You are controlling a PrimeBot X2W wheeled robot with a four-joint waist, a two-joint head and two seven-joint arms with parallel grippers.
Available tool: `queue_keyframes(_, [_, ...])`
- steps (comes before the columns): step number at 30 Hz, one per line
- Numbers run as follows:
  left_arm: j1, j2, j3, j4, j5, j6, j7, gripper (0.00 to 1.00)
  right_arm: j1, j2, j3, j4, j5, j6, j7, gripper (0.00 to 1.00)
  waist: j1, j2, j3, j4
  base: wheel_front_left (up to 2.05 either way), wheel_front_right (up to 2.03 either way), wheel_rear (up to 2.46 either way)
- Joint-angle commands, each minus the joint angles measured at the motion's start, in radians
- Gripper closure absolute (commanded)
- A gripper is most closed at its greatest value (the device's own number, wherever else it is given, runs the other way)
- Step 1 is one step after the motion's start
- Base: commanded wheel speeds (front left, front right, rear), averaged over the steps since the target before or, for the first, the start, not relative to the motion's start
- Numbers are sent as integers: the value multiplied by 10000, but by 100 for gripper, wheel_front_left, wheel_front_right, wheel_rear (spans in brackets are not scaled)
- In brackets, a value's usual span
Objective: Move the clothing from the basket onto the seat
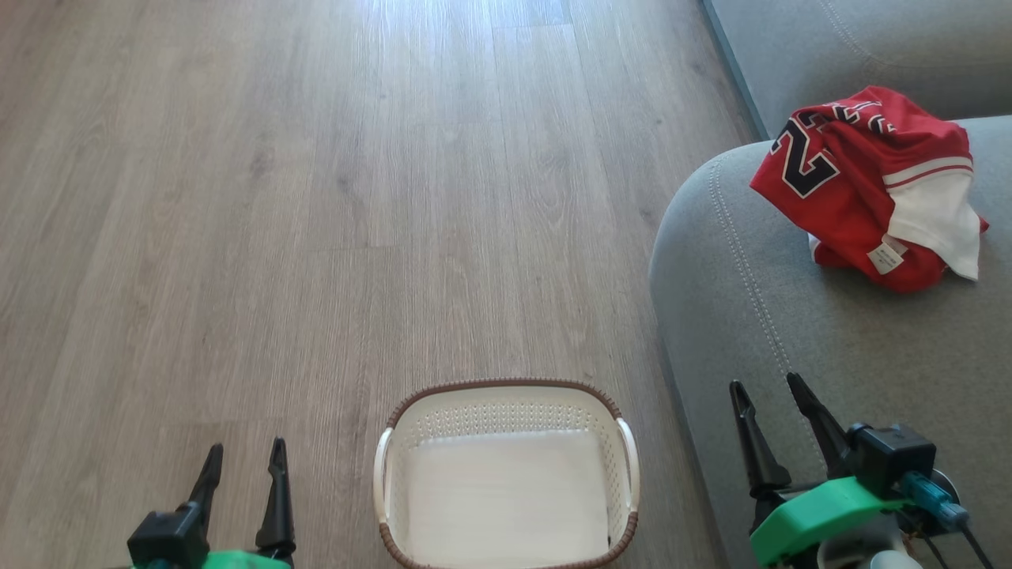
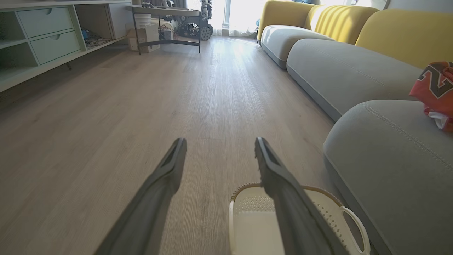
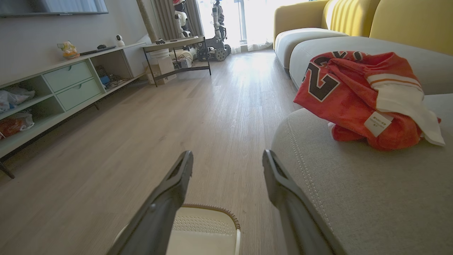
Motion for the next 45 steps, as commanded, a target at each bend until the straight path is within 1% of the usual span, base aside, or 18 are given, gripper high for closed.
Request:
queue_keyframes(1, [-533, 161, 428, -217, 109, -22, -127, 0, -436, 18, 217, -269, 23, 69, -133, 0, 0, 0, -2, -2, 0, 0, 0])
queue_keyframes(9, [-526, 115, 451, -192, 104, -1, -129, 0, -470, 18, 204, -226, 16, 69, -146, 0, 0, 0, 20, 8, 0, 0, 0])
queue_keyframes(10, [-61, -28, 21, 14, 6, -2, 0, 100, -7, 0, -5, 54, 2, 0, -11, 100, 0, 0, 19, 8, 0, 0, 0])
queue_keyframes(15, [242, -330, -188, 641, -36, -5, 25, 100, 285, 0, 13, 818, 35, -13, 16, 100, 0, 0, 21, 8, 0, 0, 0])
queue_keyframes(45, [-53, -860, 1065, 353, -2552, -761, 834, 100, -267, -256, -17, 880, 3589, 6, 382, 100, 0, 0, 100, 9, 0, 0, 0])
